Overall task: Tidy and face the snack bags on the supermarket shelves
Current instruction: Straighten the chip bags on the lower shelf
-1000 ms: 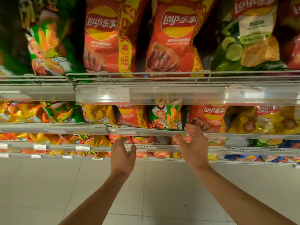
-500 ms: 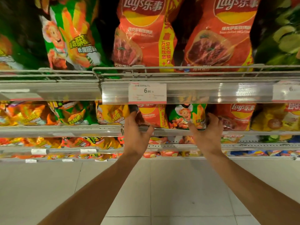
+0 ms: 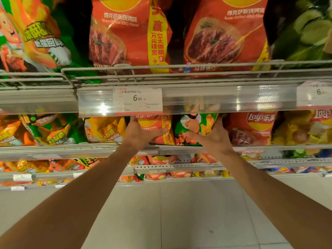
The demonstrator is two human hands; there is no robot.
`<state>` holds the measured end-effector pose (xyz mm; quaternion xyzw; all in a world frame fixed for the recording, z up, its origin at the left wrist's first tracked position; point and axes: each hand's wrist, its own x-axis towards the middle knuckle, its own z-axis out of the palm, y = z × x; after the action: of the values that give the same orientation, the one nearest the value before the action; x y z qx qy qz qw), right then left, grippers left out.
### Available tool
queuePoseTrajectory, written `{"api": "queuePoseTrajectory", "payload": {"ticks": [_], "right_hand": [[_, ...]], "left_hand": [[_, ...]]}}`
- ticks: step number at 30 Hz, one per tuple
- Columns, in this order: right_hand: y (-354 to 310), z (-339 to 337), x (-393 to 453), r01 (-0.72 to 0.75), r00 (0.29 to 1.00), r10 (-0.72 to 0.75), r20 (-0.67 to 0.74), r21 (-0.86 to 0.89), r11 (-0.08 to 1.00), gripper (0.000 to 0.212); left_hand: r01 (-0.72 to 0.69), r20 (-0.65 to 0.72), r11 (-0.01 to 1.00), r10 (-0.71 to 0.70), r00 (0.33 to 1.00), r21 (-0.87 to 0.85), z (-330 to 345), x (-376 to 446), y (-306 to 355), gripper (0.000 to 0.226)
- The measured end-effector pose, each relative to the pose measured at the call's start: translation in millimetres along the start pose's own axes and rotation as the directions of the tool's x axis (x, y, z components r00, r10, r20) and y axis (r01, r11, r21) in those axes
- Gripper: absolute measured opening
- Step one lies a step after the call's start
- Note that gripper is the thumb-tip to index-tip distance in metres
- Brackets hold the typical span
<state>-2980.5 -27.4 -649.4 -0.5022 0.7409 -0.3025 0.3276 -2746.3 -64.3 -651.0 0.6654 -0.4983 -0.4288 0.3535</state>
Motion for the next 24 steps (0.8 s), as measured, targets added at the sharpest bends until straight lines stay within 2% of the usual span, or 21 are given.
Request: {"api": "queuePoseTrajectory", "payload": {"ticks": [3,6,13,18,24], "right_hand": [[-2,3,1,-0.012,0.999,0.011,-0.034,-0.024,1.000,0.094],[-4,5,3,-0.040,0.997,0.038,-0.062,-0.024,0.999,0.091],[-14,7,-9,-0.028,0.991,0.029,-0.129,0.013,1.000,0.082],[-23,-6,-23,0.026,0.987,-0.023,-0.156,0.017,1.000,0.075],[1,-25,-60,-0.035,0.991,0.044,-0.125,0.078,0.996,0.074]], "left_hand": [[0.027,-0.002,1.000,-0.027,1.000,0.006,2,5,-1,0.109],[0.024,-0.022,0.996,-0.026,0.999,-0.084,1,4,-1,0.103],[-0.015,-0.035,0.987,0.010,0.999,-0.157,-10,-8,3,0.094],[-0.037,-0.053,0.994,0.031,0.998,-0.099,-18,-15,10,0.090],[-0.037,-0.061,0.997,0.033,0.998,-0.066,-14,-27,16,0.092]]}}
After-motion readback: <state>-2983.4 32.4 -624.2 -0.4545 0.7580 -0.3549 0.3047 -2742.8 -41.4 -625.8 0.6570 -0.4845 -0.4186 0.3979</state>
